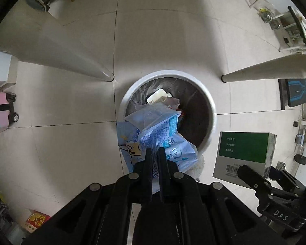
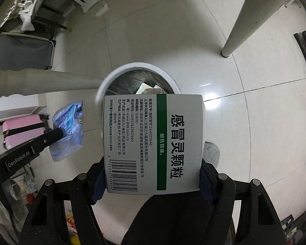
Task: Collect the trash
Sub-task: 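Carry the plastic bag and medicine box to the trash bin and open both grippers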
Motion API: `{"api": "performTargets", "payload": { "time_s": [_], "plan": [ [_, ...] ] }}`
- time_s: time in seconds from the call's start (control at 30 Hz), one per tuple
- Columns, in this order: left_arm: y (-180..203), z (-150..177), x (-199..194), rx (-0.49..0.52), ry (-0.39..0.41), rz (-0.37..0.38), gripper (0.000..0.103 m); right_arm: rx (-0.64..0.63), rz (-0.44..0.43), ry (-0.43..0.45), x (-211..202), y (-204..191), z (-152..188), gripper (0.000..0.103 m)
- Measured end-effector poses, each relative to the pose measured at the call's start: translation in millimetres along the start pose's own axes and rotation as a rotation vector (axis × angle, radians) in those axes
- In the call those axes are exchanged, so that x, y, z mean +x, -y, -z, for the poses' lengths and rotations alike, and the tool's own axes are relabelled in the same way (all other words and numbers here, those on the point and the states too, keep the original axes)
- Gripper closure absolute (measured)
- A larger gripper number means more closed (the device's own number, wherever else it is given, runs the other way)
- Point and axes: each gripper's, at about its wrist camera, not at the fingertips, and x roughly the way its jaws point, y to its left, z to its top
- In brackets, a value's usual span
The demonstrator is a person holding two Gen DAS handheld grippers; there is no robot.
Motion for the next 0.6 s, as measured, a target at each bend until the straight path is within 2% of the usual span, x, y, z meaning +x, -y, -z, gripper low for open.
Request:
{"api": "performTargets", "payload": {
  "time_s": [0.23, 0.27, 0.3, 0.33, 0.37, 0.4, 0.6],
  "plan": [
    [-10, -7, 13, -0.021, -0.018, 0.075, 0.096, 0.004, -0.037, -0.021, 44, 5, -21, 0.024],
    [-12, -7, 12, -0.018, -0.014, 0.073, 0.095, -0.005, -0.045, -0.025, 47, 3, -23, 0.022],
    [-12, -6, 8, -0.016, -0.007, 0.068, 0.092, -0.018, -0.031, -0.026, 50, 2, -25, 0.014],
    [-13, -5, 4, -0.018, -0.004, 0.063, 0.069, -0.028, -0.023, -0.024, 51, 1, -24, 0.007],
    [-14, -4, 2, -0.023, 0.000, 0.063, 0.020, -0.036, -0.023, -0.024, 50, 0, -24, 0.000],
    [-16, -4, 1, -0.025, 0.005, 0.062, 0.000, -0.042, -0.015, -0.023, 49, -1, -26, 0.000],
    [-30, 9, -18, -0.040, 0.033, -0.014, 0.000, -0.080, 0.069, 0.001, 31, -13, -21, 0.000]
  ]
}}
